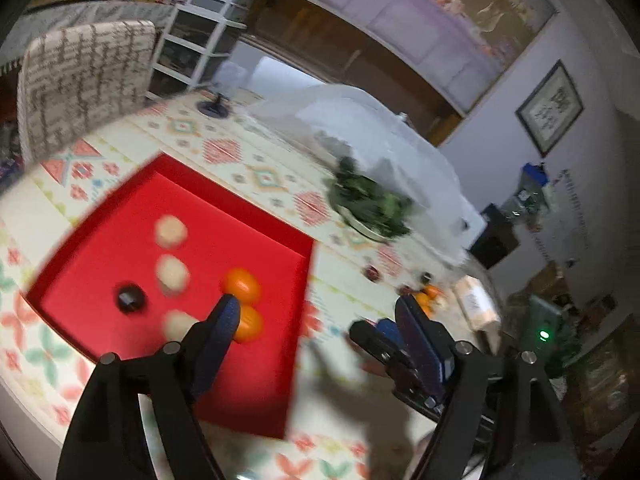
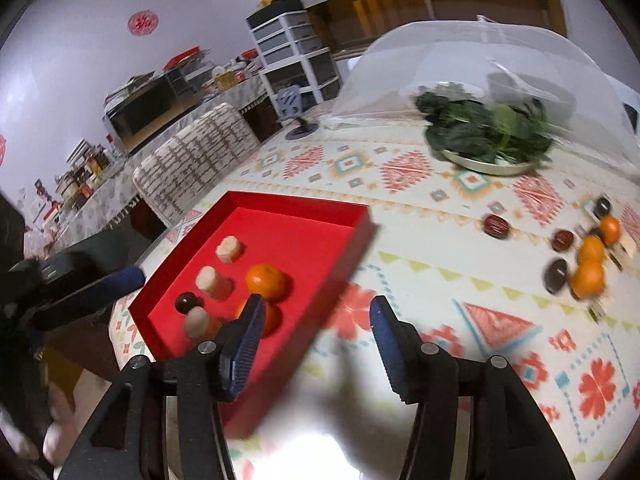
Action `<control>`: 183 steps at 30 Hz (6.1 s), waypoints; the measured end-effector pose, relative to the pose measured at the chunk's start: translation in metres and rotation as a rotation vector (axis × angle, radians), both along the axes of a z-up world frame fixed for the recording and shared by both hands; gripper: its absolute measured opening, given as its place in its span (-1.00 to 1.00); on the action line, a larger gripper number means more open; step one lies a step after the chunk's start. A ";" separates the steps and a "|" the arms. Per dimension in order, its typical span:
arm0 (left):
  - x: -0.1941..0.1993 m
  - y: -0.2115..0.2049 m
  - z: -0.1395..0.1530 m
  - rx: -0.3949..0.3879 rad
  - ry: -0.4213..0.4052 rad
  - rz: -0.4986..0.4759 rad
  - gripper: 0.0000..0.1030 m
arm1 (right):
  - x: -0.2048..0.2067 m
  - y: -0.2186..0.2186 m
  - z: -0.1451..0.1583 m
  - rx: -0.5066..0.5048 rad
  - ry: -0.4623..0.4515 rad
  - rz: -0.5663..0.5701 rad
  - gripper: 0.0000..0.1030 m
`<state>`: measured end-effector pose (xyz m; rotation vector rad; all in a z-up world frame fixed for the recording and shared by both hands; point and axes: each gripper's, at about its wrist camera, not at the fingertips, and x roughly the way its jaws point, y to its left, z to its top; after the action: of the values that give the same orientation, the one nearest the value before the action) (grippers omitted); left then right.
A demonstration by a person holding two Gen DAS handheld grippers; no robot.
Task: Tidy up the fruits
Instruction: 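Move both open tools back over the remaining fruit on the table, then grasp a dark plum with the left tool while the right tool grasps a beige cube, then carry the plum into the red tray and open the left tool while the right tool releases the cube there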
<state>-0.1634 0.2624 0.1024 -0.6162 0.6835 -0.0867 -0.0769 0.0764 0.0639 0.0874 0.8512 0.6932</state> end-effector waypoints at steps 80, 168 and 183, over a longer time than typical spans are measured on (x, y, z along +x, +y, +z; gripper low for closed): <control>0.193 -0.207 -0.094 0.253 0.102 -0.420 -0.54 | 0.084 -0.202 -0.056 -0.053 0.117 -0.347 -0.61; -0.057 0.097 -0.056 -0.016 0.017 0.267 0.26 | -0.024 0.055 -0.024 0.081 0.184 0.232 -0.60; -0.054 0.083 -0.045 0.007 0.035 0.271 0.55 | -0.024 0.042 -0.022 0.092 0.152 0.194 -0.12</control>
<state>-0.2171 0.3453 0.0576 -0.6997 0.6280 0.1778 -0.1010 0.1181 0.0420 0.1432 0.9815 0.9172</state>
